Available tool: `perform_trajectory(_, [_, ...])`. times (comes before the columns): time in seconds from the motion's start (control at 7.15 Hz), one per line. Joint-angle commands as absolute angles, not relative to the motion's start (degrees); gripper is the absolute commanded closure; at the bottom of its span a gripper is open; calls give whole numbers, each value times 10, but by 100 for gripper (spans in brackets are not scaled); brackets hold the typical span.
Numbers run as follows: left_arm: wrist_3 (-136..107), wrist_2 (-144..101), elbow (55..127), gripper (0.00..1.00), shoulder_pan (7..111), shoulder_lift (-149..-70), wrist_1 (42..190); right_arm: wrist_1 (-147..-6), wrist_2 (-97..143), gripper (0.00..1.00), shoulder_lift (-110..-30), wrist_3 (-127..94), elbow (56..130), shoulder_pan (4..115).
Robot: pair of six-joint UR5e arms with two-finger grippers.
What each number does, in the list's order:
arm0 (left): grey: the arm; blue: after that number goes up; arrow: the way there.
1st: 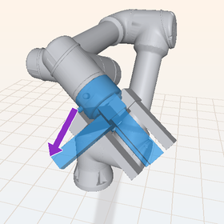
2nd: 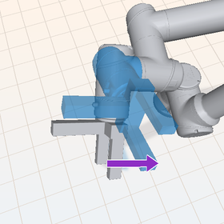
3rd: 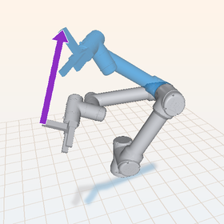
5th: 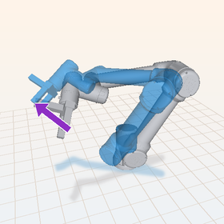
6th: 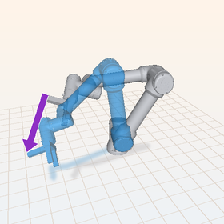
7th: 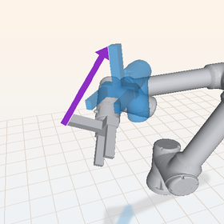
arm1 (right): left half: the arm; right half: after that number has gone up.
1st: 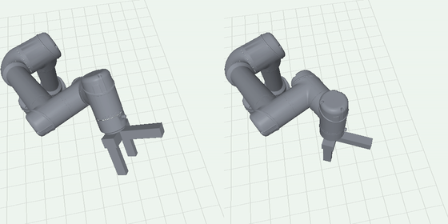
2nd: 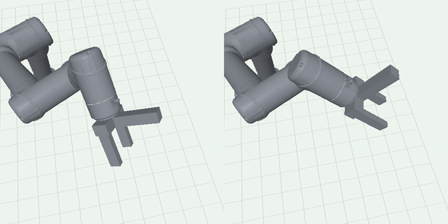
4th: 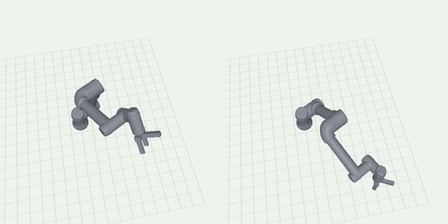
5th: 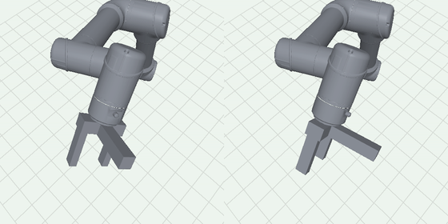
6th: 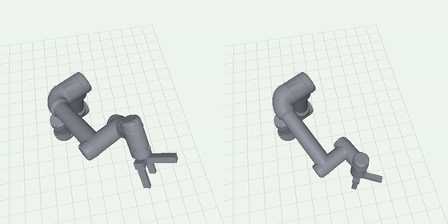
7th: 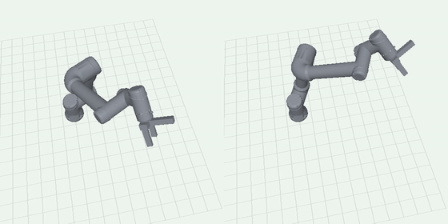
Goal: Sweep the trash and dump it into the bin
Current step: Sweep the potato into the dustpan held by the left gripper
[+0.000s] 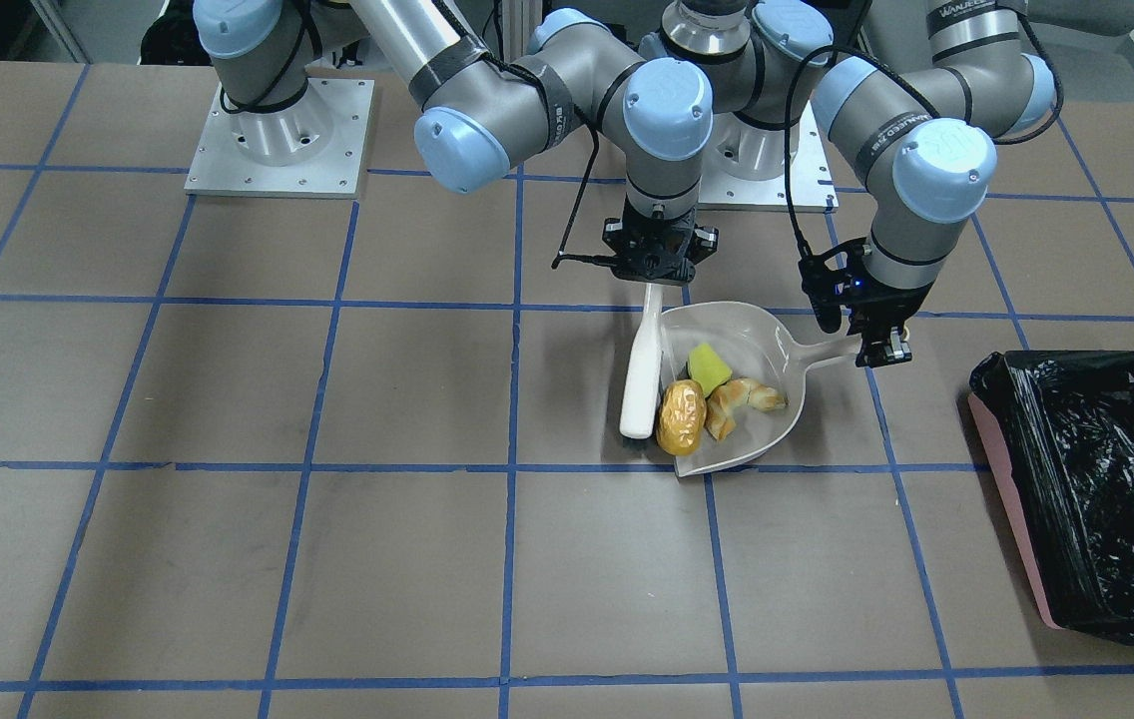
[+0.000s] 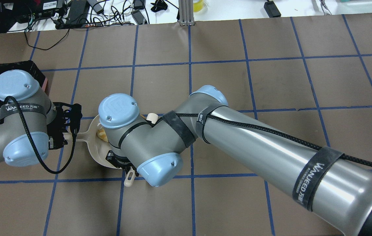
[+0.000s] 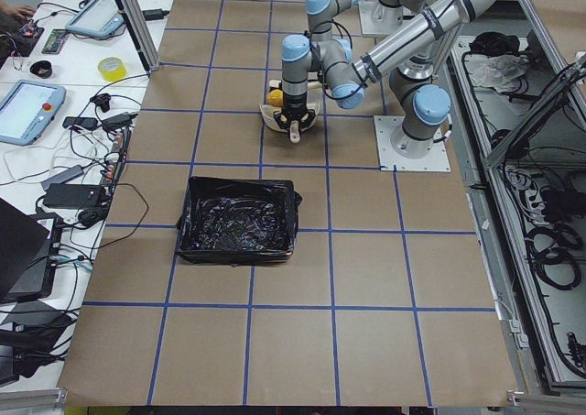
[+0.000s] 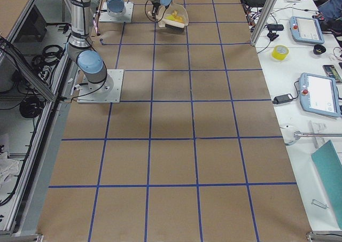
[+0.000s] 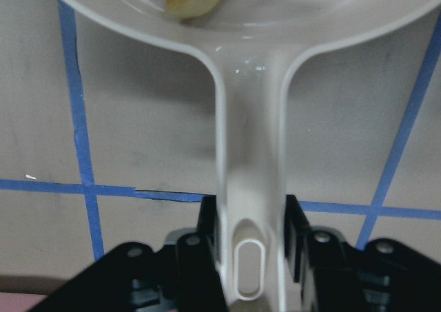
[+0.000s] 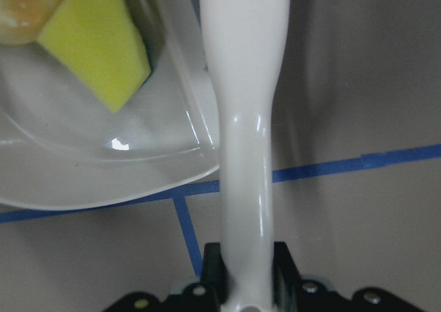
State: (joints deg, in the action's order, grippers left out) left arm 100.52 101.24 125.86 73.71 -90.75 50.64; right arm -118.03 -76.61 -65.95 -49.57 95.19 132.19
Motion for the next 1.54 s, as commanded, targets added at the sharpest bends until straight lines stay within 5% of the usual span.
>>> perform_trajectory(0.0, [1005, 1013, 1252, 100, 736, -907, 505, -1180, -765, 100, -638, -397, 919, 1323])
perform_trajectory(0.28, [1010, 1013, 1252, 100, 730, -905, 498, -1172, -752, 100, -610, -392, 869, 1328])
perform_trajectory(1.4, [1034, 893, 1235, 100, 625, -903, 515, -1101, -889, 100, -673, -346, 920, 1235])
